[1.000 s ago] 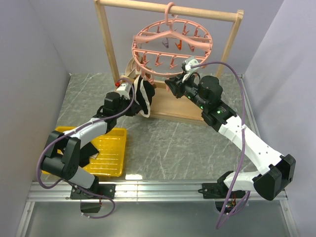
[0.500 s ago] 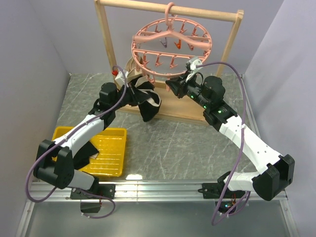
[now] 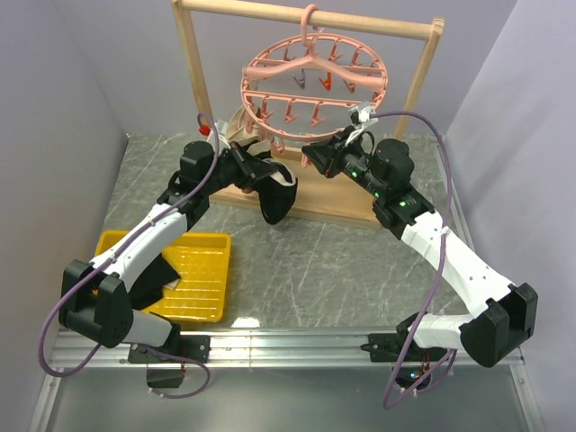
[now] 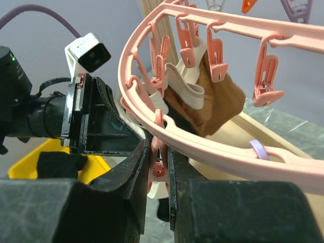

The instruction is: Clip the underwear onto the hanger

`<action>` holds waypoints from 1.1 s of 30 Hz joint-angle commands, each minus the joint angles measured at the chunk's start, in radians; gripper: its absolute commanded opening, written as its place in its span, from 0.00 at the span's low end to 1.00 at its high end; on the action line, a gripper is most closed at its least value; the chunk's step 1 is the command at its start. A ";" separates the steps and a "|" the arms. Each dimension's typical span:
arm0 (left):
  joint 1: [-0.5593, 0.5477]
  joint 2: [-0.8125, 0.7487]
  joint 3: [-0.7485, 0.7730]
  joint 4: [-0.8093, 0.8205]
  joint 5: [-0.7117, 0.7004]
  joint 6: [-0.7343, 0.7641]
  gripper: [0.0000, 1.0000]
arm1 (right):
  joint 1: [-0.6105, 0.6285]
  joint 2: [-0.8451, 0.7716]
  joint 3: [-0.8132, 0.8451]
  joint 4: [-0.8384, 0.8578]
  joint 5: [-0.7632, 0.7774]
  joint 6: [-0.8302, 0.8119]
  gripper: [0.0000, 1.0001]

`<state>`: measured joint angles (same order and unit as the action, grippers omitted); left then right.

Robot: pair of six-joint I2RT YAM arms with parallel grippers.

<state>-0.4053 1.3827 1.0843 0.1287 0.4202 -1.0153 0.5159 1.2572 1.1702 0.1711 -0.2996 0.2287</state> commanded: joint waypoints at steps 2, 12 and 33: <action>-0.013 -0.020 0.055 -0.003 -0.021 -0.084 0.00 | -0.001 -0.007 0.013 -0.036 -0.013 0.099 0.00; -0.026 -0.007 0.074 0.014 -0.038 -0.158 0.00 | 0.007 0.022 0.002 -0.042 0.017 0.155 0.00; -0.061 0.033 0.131 0.009 -0.057 -0.262 0.00 | 0.052 0.034 -0.052 0.033 0.105 0.095 0.00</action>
<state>-0.4587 1.4197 1.1656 0.1066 0.3756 -1.2427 0.5446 1.2827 1.1404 0.2195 -0.1947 0.3573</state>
